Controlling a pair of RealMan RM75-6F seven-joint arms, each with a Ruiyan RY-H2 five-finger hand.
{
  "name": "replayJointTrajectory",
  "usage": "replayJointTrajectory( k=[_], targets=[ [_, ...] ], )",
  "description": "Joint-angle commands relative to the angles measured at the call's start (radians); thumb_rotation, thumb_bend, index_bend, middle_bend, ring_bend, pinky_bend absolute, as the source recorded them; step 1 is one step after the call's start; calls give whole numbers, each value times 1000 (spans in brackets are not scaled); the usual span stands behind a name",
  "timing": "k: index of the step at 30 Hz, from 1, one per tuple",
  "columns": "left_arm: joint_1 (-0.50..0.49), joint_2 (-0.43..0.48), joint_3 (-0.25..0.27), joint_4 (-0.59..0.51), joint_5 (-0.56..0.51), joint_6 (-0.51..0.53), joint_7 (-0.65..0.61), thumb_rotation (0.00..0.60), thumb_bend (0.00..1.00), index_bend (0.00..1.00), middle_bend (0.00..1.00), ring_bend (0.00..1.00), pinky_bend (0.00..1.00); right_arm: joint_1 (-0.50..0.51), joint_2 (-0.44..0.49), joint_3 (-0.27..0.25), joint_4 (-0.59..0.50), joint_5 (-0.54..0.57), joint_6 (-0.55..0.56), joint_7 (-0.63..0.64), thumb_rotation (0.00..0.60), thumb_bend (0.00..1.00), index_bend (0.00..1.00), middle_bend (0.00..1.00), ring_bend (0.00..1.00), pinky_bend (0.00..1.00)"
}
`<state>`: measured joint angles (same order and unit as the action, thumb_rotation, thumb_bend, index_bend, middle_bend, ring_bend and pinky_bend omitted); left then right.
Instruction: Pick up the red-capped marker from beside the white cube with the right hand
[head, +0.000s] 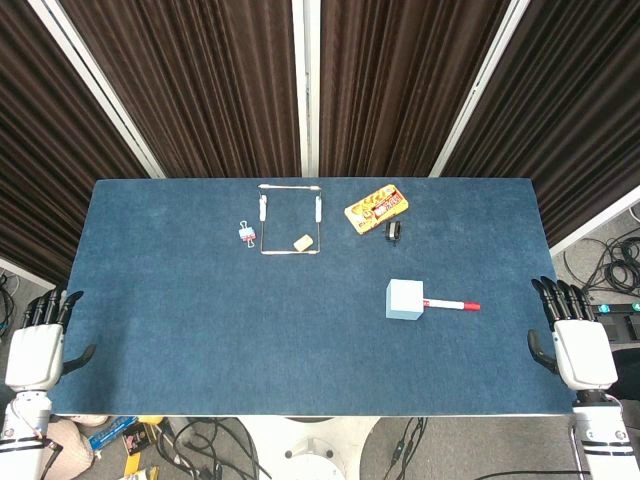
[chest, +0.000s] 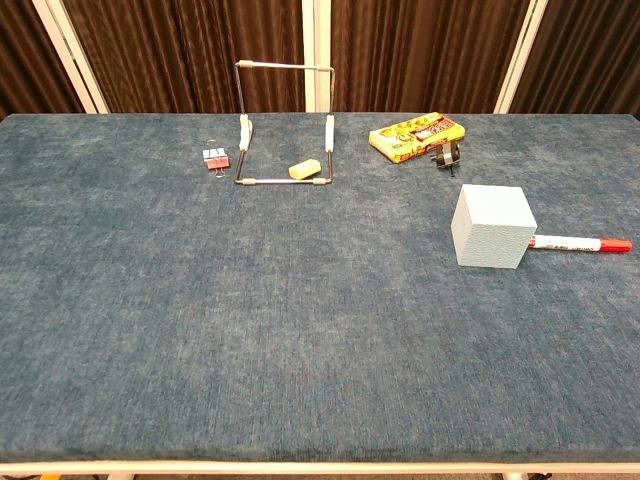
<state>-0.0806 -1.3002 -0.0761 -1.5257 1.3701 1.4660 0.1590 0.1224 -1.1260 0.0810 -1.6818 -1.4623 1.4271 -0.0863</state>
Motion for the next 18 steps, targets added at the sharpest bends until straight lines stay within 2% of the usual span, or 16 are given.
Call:
replayJointTrajectory(
  k=[1,15,18],
  targets=[
    [4,-2,1,2,2,6,-4,600,262,186,120,86,110,0,1,-1,-1,-3,2,-1,600,404,0,61,0,0],
    [19,6,6,-12,13,28,-11,600,262,186,121,86,110,-3,-5,-10,4,-22,11,3,600,403,0,72,0,0],
    [16,8,4,-14,18,27,-11,600,262,186,121,86,109,15,-14,-1,9,-2,-19,-23,600,337,0,99,0,0]
  ],
)
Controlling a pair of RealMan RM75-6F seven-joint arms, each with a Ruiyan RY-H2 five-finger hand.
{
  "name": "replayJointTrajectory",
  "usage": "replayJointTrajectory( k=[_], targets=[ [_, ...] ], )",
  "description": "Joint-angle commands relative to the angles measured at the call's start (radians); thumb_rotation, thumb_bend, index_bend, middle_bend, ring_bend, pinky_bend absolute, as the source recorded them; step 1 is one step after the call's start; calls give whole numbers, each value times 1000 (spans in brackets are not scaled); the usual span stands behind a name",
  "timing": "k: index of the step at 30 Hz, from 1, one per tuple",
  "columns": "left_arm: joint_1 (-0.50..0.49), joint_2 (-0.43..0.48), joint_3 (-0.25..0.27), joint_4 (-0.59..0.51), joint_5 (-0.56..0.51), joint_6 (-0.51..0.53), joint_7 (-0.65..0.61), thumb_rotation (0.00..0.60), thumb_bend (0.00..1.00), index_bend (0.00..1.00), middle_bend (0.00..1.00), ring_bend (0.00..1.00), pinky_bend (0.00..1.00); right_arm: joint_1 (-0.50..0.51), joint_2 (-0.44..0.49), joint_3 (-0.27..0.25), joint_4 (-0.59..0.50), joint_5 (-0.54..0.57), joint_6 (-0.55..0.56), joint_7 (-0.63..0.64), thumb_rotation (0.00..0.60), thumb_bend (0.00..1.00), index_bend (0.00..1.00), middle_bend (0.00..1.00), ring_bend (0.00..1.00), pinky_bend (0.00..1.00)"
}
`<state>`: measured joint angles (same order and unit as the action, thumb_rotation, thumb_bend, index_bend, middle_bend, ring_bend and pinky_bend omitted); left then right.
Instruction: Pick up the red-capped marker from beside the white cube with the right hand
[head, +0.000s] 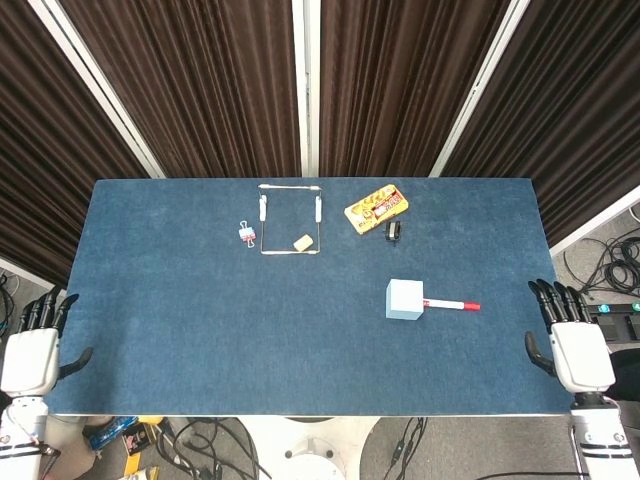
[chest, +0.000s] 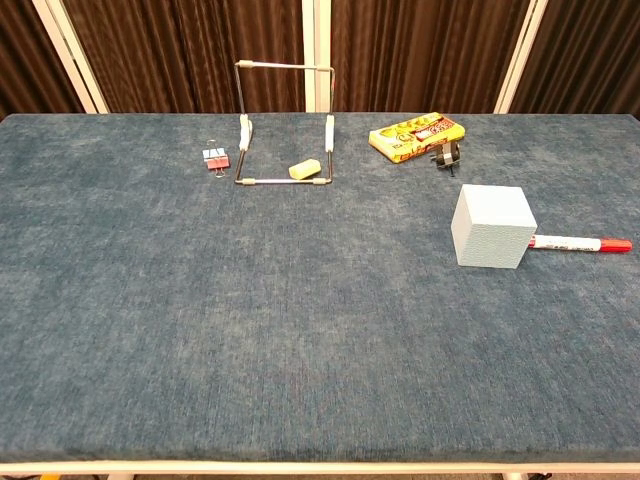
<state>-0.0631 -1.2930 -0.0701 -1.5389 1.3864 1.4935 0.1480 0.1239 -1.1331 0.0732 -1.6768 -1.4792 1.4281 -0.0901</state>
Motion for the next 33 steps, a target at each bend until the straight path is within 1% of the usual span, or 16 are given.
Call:
replayJointTrajectory(
  k=[1,4,7,12,15,18,21,25,27,30,33],
  targets=[
    [-3,1,-3,-2,3,0,0,600,262,186,121,86,110,22,-12,13,7,22,-31,-32,600,299,0,112,0,0],
    [-3,2,-4,-5,7,3,0,600,262,186,120,87,109,57,-41,30,23,50,-77,-69,600,217,0,155,0,0],
    [-3,2,-4,-3,5,1,0,600,262,186,120,86,109,99,-73,45,50,85,-138,-108,600,205,14,186,0,0],
    [-3,4,-5,-2,3,-1,-3,600,262,186,120,86,110,186,-153,75,143,154,-257,-175,600,205,117,250,0,0],
    [-3,6,-4,-4,-1,-5,-1,600,262,186,120,87,110,233,-204,85,202,194,-321,-211,600,196,126,266,0,0],
    [-1,6,-4,-3,-6,-8,-5,600,262,186,121,86,110,267,-268,91,273,216,-348,-237,600,154,156,300,0,0],
    [-1,7,-4,-2,-11,-14,-4,600,262,186,121,86,109,291,-329,91,343,231,-369,-246,600,132,217,338,3,4],
    [-2,10,-4,-4,-12,-17,-3,600,262,186,120,87,110,318,-395,87,427,239,-389,-254,600,132,319,381,27,19],
    [-4,10,-6,-6,-13,-18,-2,600,262,186,120,86,110,328,-425,84,464,240,-397,-257,600,143,354,398,38,25],
    [-4,11,-6,-6,-16,-22,-3,600,262,186,120,86,110,340,-460,80,509,243,-408,-253,600,179,382,430,62,40],
    [-4,13,-5,-6,-17,-25,-6,600,262,186,121,86,110,347,-486,75,544,243,-413,-249,600,181,398,455,78,45]
  ],
)
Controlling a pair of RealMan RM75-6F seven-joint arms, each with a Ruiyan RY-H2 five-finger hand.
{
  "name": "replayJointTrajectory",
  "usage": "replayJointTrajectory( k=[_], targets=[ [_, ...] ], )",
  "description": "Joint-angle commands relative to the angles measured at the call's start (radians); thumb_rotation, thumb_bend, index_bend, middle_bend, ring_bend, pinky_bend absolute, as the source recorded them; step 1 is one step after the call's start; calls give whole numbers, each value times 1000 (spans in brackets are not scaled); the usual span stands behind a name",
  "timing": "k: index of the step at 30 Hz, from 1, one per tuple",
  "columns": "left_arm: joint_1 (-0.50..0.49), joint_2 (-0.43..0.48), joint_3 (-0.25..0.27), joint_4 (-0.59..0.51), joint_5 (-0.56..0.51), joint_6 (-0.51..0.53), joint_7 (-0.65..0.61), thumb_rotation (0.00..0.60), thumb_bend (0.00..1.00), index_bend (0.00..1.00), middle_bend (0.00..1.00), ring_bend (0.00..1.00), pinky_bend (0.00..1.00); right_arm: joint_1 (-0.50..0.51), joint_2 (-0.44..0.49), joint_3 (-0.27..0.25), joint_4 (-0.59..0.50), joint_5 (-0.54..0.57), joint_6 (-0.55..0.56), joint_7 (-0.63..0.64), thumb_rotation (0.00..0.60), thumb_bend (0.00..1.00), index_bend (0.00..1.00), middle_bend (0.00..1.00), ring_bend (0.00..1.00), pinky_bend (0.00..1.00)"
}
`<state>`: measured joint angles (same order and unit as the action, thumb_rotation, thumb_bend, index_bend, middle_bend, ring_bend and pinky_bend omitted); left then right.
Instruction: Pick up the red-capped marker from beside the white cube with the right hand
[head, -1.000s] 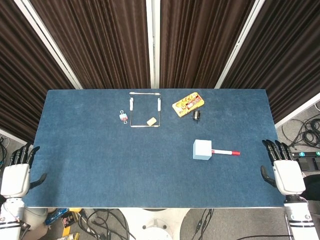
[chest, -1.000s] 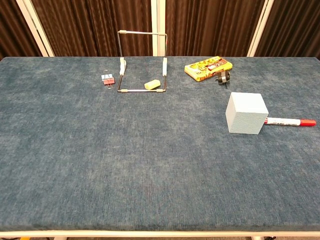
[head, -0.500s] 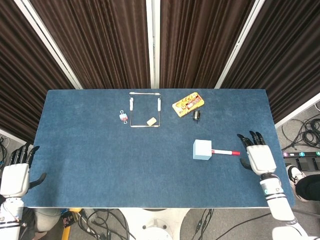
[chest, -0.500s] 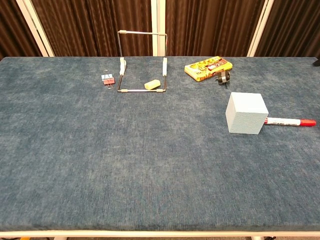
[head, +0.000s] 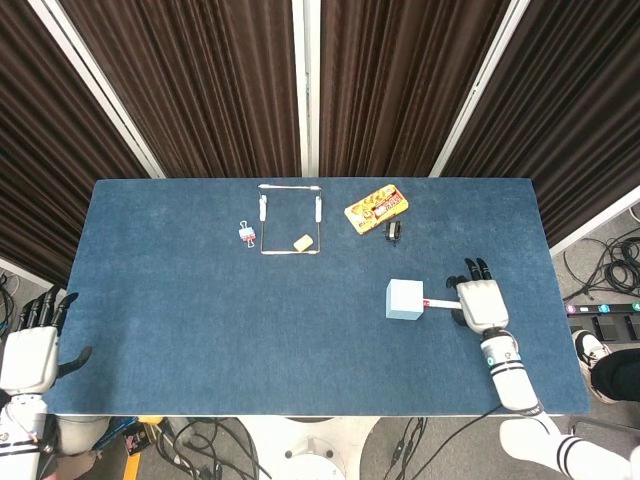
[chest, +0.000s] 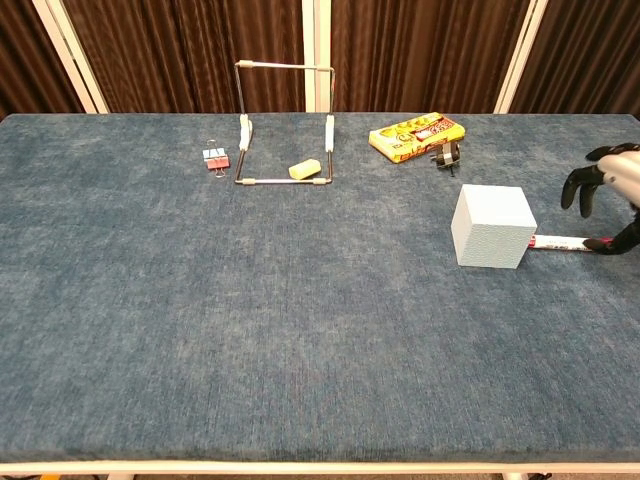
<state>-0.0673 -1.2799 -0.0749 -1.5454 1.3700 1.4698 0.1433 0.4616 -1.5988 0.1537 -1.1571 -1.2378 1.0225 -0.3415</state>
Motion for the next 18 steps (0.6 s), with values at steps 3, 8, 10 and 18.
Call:
replayJointTrajectory(
  k=[3,8,10,18],
  targets=[
    [0,0,1,3,-2,-3,-3,600,262,186,121,87,110,14,-38,-10,49,3,-14,6,600,184,409,472,87,47],
    [1,-1,1,6,-3,-4,-7,600,262,186,121,86,110,22,-56,-14,79,6,-25,7,600,203,422,487,94,49],
    [1,-1,1,7,-3,-5,-8,600,261,186,120,87,110,25,-60,-15,85,8,-30,8,600,209,427,489,95,49],
    [4,-2,2,13,-6,-4,-12,600,262,186,121,86,109,32,-64,-19,96,17,-49,8,600,260,445,510,111,55]
  ],
)
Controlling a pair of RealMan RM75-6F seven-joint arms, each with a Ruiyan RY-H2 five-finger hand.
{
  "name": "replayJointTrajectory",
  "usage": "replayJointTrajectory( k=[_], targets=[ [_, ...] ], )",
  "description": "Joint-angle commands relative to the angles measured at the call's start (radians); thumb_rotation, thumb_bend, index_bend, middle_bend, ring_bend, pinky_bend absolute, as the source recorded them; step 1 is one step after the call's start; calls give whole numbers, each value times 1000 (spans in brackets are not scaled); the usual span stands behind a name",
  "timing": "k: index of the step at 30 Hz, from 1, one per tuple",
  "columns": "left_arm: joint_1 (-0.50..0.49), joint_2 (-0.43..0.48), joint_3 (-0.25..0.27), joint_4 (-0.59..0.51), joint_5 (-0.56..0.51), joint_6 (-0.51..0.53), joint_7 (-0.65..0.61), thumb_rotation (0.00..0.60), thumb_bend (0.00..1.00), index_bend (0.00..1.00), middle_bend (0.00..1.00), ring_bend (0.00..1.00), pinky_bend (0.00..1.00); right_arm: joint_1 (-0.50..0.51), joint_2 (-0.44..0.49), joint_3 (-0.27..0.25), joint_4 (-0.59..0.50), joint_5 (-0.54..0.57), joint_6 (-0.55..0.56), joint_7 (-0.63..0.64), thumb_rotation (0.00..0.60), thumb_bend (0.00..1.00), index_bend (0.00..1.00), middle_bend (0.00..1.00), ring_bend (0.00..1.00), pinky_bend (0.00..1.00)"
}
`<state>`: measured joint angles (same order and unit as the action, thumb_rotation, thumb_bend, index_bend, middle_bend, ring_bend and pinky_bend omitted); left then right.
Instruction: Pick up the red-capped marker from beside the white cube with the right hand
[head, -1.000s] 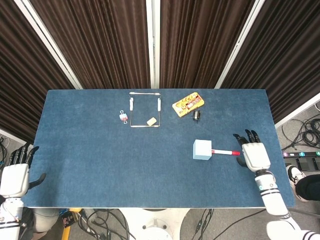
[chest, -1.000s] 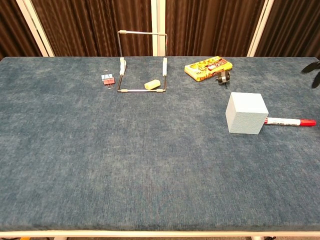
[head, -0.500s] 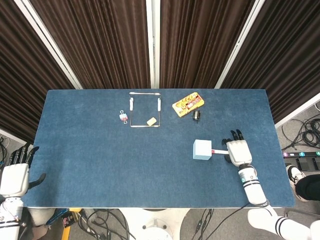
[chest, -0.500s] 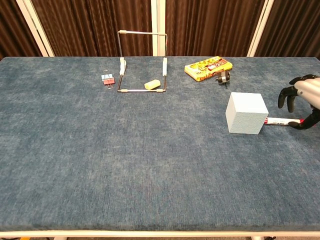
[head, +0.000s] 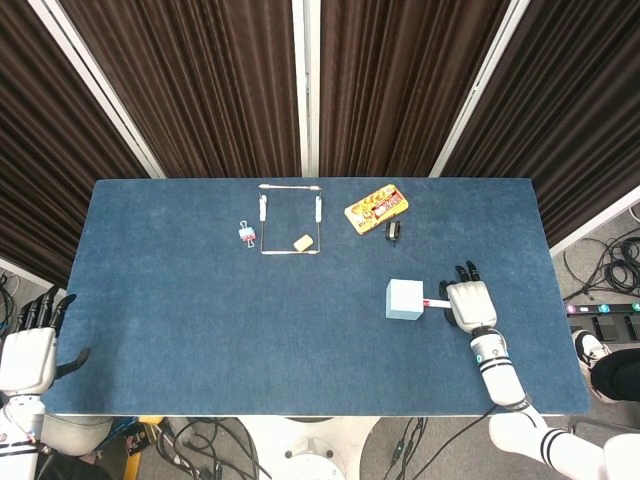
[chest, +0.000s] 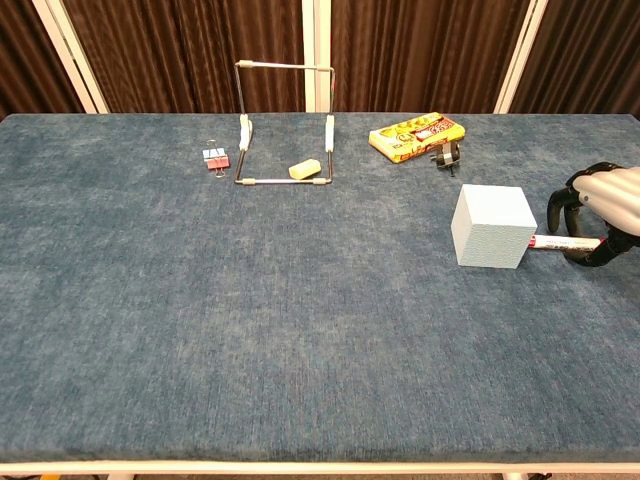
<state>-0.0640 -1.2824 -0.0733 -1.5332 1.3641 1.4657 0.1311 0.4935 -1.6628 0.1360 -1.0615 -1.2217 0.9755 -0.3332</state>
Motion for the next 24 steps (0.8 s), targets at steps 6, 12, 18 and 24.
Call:
replayJointTrajectory(
  k=[6,12,18,24],
  targets=[
    [1,0,0,1,-2,-1,-2,600,262,186,121,86,110,-1,1,-7,2,5,-7,5,600,294,465,522,121,58],
    [1,0,0,1,-1,-1,0,600,261,186,121,87,109,0,14,-16,-7,-3,-15,14,600,437,545,575,166,80],
    [3,6,2,-4,0,1,4,600,262,186,121,87,110,-5,87,-36,-58,-38,-13,41,600,481,571,593,171,98],
    [2,7,1,-12,0,2,12,600,262,186,121,87,110,-3,167,-42,-122,-59,-13,57,600,497,582,600,171,102]
  ],
)
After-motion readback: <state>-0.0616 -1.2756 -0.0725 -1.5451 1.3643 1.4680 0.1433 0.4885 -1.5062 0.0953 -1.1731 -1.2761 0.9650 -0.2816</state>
